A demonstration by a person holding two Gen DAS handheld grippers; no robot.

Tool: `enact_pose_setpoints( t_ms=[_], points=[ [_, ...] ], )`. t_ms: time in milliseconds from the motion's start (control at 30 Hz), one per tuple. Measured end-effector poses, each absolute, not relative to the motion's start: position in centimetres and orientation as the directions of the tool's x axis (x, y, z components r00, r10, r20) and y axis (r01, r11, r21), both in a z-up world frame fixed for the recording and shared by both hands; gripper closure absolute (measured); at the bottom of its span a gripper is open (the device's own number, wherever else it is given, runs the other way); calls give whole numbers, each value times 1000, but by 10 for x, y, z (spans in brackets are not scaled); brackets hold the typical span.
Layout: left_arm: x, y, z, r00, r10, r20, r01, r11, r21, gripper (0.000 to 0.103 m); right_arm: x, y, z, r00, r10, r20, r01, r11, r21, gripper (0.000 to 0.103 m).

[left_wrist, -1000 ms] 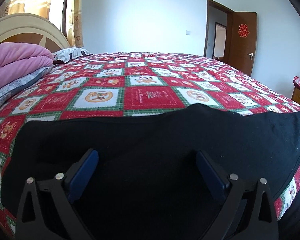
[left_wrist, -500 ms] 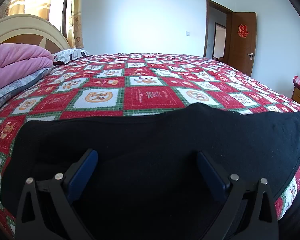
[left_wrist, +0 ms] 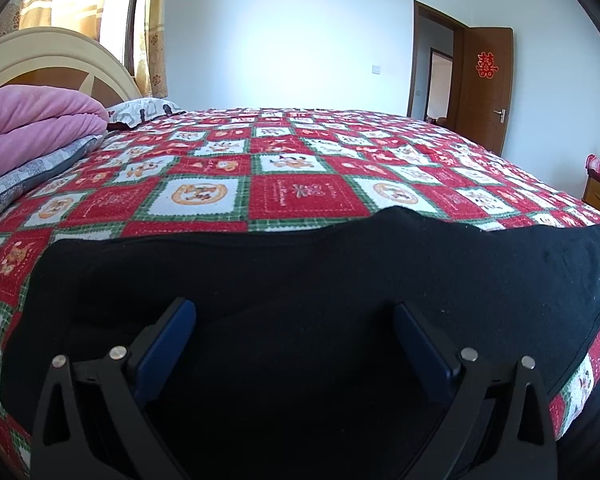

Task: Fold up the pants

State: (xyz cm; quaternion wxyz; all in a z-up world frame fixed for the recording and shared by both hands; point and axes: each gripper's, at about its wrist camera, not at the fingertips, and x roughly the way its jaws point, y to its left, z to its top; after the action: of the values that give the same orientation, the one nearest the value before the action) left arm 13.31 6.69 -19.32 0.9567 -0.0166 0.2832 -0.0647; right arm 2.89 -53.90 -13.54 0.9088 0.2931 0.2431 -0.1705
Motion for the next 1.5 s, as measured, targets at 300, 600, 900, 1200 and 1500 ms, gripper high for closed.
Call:
enact_pose_setpoints(
  t_ms=[300,600,900,1200,1500],
  points=[
    [132,67,-194,833,-132,-537,115,991,-65,0,30,-530,-112,858,-199,-474,418,806,420,55],
    [132,67,-194,834,-132,-535,116,991,-64,0,110,-506,-125,783,-154,-603,374,891,258,55],
    [132,67,-194,835,-139,-532,120,990,-70,0,117,-499,-150,728,-232,-645,383,918,103,55],
    [117,69,-171,857,-155,-491,92,984,-150,0,101,-480,-141,692,-361,-626,415,908,-65,55],
    [130,38,-189,806,-175,-565,157,984,-80,0,90,-473,-147,667,-441,-600,422,888,-184,54]
  ],
)
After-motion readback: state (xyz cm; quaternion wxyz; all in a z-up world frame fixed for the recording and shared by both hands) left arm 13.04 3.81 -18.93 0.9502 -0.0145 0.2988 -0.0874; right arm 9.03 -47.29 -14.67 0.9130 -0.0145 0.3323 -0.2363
